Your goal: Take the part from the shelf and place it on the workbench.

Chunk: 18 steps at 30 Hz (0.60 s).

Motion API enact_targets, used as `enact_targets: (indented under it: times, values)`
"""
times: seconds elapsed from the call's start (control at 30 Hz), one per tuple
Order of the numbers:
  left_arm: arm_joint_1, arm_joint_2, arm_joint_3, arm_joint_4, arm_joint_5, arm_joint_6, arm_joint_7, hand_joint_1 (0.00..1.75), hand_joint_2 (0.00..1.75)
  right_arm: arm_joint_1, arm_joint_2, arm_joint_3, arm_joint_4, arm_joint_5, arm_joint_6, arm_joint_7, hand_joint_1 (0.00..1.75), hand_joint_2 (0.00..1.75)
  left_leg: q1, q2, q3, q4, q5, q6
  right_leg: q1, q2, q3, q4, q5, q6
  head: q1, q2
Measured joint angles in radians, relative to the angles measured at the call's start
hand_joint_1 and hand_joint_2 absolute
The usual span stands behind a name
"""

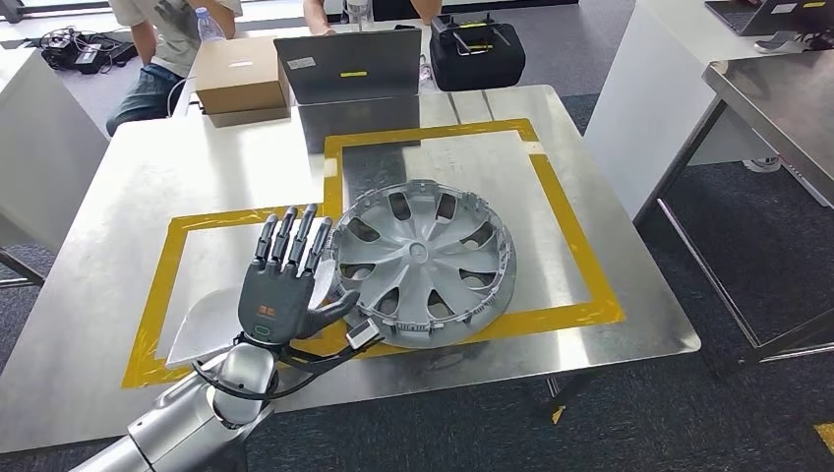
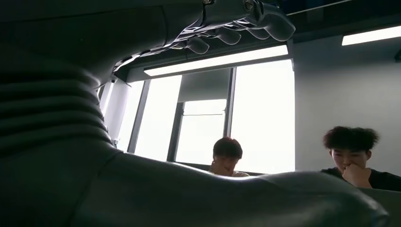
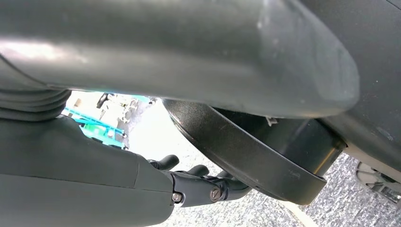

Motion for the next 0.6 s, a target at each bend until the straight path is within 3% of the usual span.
enact_targets:
  times: [0.1, 0.23, 0.5, 0.6]
  values:
    - [0.0, 0.001, 0.001, 0.0, 0.0, 0.01, -0.048, 0.0, 0.0, 0.0, 0.0, 0.0, 0.0, -0.001, 0.0, 0.0, 0.0, 0.0, 0.0, 0.0, 0.0, 0.0, 0.0, 0.0, 0.0, 0.0, 0.0, 0.0, 0.0, 0.0, 0.0, 0.0]
    - [0.002, 0.002, 0.009, 0.0, 0.0, 0.044, -0.263, 0.0, 0.0, 0.0, 0.0, 0.001, 0.0, -0.005, -0.001, 0.0, 0.0, 0.0, 0.0, 0.0, 0.0, 0.0, 0.0, 0.0, 0.0, 0.0, 0.0, -0.001, 0.0, 0.0, 0.0, 0.0]
    - [0.009, 0.002, 0.071, -0.001, 0.001, 0.078, -0.834, 0.0, 0.0, -0.005, -0.001, 0.019, 0.001, -0.004, -0.001, 0.0, 0.0, 0.0, -0.006, -0.001, 0.001, 0.005, -0.004, 0.015, -0.006, 0.0, 0.007, -0.009, 0.003, 0.011, 0.0, 0.0]
    - [0.006, -0.001, 0.091, -0.004, 0.002, 0.079, -1.077, 0.0, 0.0, -0.006, -0.004, 0.024, 0.004, -0.002, 0.0, 0.0, 0.0, 0.0, 0.007, 0.005, 0.016, -0.024, 0.013, 0.023, -0.002, 0.0, 0.013, -0.012, -0.003, 0.021, 0.0, 0.0]
